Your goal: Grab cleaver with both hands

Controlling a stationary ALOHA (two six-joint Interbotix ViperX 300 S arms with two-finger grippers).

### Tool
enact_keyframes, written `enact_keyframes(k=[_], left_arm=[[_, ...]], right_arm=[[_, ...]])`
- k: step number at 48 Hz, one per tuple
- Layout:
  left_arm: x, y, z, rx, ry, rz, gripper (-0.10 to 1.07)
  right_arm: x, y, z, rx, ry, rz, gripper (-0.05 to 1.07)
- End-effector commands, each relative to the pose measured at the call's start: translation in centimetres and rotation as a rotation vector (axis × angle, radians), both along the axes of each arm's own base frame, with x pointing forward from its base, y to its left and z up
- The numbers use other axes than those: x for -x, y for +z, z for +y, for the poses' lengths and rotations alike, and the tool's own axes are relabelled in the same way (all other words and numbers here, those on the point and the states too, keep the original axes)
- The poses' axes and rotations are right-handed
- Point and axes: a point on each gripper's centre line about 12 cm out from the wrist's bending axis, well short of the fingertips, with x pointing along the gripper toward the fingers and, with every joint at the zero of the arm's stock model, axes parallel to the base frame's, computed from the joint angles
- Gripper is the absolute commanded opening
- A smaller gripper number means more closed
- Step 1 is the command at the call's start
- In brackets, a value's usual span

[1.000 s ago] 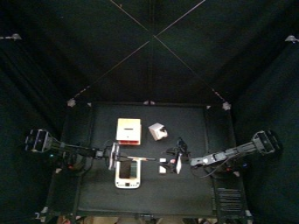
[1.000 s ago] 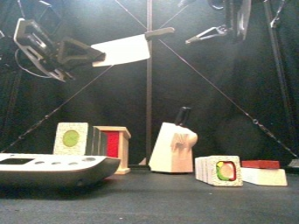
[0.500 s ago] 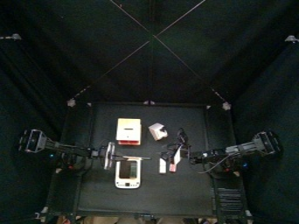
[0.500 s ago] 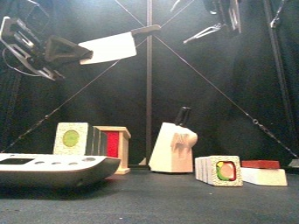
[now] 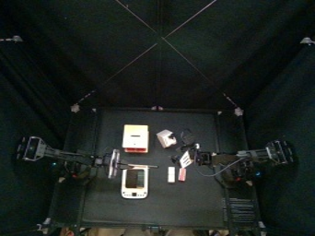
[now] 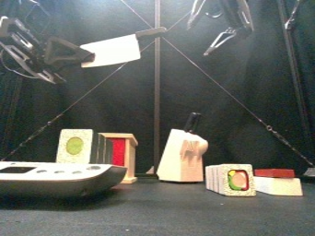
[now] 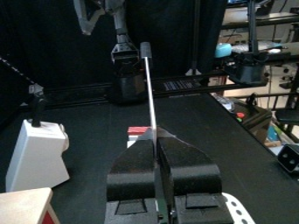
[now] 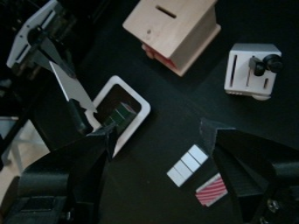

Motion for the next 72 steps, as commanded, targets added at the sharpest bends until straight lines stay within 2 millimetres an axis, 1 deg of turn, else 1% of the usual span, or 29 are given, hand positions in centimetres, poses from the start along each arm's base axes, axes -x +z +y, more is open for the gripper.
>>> enact_keyframes(k=[1, 5, 7, 15, 20, 28, 31, 36, 41, 45, 52, 60, 72], left_arm=[[-0.2, 0.4, 0.0, 0.003, -0.001, -0.014, 0.27], [-0.2, 0.3, 0.0, 0.005, 0.002, -0.007, 0.27], [-0.2, 0.3, 0.0, 0.004, 0.003, -0.003, 0.27], [-0.2, 0.0, 0.0, 0.003, 0.001, 0.017, 0.27], [-0.2, -0.1, 0.1, 0.002, 0.005, 0.026, 0.27], [-0.2, -0.3, 0.1, 0.001, 0.006, 0.041, 0.27], [-0.2, -0.3, 0.1, 0.001, 0.006, 0.046, 0.27], [-0.2, -0.4, 0.1, -0.001, 0.007, 0.052, 0.27], [-0.2, -0.5, 0.1, 0.001, 0.008, 0.058, 0.27], [-0.2, -0.6, 0.1, 0.003, 0.009, 0.065, 0.27], [-0.2, -0.6, 0.2, 0.006, 0.013, 0.066, 0.27], [-0.2, -0.6, 0.2, 0.010, 0.018, 0.066, 0.27], [-0.2, -0.6, 0.2, 0.011, 0.019, 0.068, 0.27]], right_arm=[[0.1, 1.2, -0.8, -0.048, 0.031, -0.018, 1.04], [-0.1, 0.7, -1.4, -0.056, 0.090, -0.010, 1.04], [-0.3, 0.4, -1.3, -0.059, 0.123, -0.017, 1.04], [-1.4, -0.9, -0.4, -0.025, 0.284, -0.093, 1.04], [-1.7, -2.0, -0.2, 0.045, 0.347, -0.140, 1.04], [-1.9, -4.0, 0.0, 0.228, 0.435, -0.190, 1.04], [-2.1, -4.5, 0.1, 0.271, 0.449, -0.219, 1.04], [-2.6, -4.3, 0.9, 0.327, 0.466, -0.301, 1.04], [-2.9, -4.4, 1.5, 0.388, 0.490, -0.348, 1.04], [-3.3, -4.7, 1.7, 0.424, 0.506, -0.364, 1.04], [-4.3, -5.5, 2.7, 0.457, 0.555, -0.357, 1.04], [-5.4, -6.4, 2.6, 0.461, 0.559, -0.336, 1.04], [-6.5, -6.8, 2.4, 0.461, 0.554, -0.345, 1.04]])
